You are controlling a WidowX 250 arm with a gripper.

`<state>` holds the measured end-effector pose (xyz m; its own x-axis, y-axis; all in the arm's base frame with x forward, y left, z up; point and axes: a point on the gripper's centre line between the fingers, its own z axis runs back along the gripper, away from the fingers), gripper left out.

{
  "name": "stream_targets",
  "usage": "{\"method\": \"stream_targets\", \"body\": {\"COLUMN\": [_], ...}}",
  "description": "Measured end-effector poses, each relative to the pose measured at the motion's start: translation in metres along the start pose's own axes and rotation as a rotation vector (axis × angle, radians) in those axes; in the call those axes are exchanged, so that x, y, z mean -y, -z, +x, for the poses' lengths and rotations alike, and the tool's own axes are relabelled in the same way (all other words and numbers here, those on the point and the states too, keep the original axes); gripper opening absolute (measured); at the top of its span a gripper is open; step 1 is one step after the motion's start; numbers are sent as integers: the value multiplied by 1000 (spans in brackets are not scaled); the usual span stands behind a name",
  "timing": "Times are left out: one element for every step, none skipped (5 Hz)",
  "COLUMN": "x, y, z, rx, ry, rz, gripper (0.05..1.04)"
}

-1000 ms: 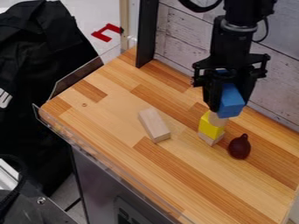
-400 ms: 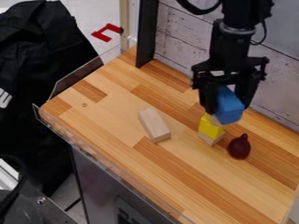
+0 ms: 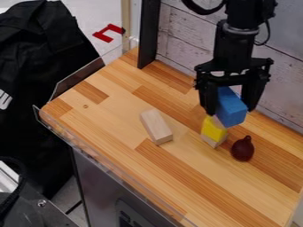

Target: Put the blue rectangular block on top of the cylinder

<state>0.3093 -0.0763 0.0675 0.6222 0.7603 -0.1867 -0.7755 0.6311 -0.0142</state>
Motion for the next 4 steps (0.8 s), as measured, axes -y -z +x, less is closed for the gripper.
{"method": "stream_targets", "body": {"x": [0,0,-7,-27], "y": [-4,-34,-48,-54], "z": [1,4,7,6], "rx": [8,67,87,105], "ry": [8,19,0,23], "rz": [-8,-75,-124,-104], "gripper": [1000,999,1000,1000]}}
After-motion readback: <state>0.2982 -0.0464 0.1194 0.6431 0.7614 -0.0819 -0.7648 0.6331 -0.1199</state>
